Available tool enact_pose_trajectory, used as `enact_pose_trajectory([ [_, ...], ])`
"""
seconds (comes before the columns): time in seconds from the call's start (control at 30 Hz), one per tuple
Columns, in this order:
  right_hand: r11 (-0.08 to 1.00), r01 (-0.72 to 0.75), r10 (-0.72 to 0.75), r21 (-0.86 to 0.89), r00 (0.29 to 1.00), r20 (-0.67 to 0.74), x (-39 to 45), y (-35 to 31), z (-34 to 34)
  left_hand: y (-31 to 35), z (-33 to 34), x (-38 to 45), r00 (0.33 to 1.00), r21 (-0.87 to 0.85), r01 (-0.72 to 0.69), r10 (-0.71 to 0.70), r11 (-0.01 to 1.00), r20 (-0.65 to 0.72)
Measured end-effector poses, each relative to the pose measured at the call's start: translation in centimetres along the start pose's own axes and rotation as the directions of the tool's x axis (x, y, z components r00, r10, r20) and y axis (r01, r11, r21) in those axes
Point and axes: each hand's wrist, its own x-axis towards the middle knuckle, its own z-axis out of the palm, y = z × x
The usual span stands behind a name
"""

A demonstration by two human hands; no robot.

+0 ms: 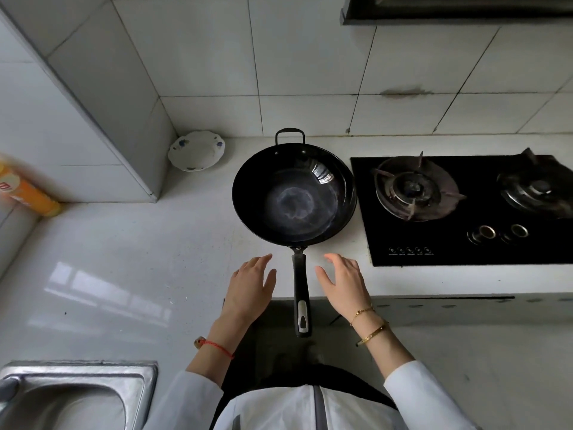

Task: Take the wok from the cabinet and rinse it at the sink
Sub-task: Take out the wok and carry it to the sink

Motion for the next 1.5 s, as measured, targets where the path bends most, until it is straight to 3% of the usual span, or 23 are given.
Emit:
enact_pose_trajectory([
  [0.13,0.995,-0.083,0.081,0.052,0.996,0.049,0.4,-0.4,0.7,-0.2,0.6,1.1,0.995,-0.237,0.079,-0.061,0.968,0.082],
  [0.3,0.951,-0.258,0.222,0.169,0.953,0.205,1.5,-1.4,2.0,1.0,2.3,3.5,0.954,-0.411,0.253,-0.154,0.876,0.258],
  [0.4,0.907,-0.357,0.279,0.224,0.907,0.314,2.2,-2.1,3.0,1.8,3.4,4.7,0.887,-0.589,0.426,-0.190,0.687,0.420],
  [0.57,0.868,-0.455,0.350,0.200,0.846,0.403,3.1,-2.8,5.1,2.0,4.9,5.9,0.785,-0.663,0.589,-0.130,0.463,0.606],
  [0.77,0.770,-0.572,0.436,0.283,0.795,0.421,3.9,-3.1,7.3,1.8,5.4,6.6,0.751,-0.634,0.613,-0.099,0.472,0.652],
  [0.97,0.736,-0.599,0.495,0.316,0.794,0.353,3.4,-3.8,7.7,1.6,6.2,7.0,0.764,-0.706,0.617,-0.051,0.347,0.643],
  [1.13,0.743,-0.572,0.504,0.346,0.820,0.273,3.0,-4.2,8.1,1.7,6.1,7.1,0.762,-0.731,0.628,-0.020,0.266,0.648],
  [1.5,0.775,-0.521,0.468,0.357,0.853,0.230,2.3,-4.3,7.4,1.9,6.3,6.1,0.791,-0.770,0.600,-0.018,0.219,0.611],
])
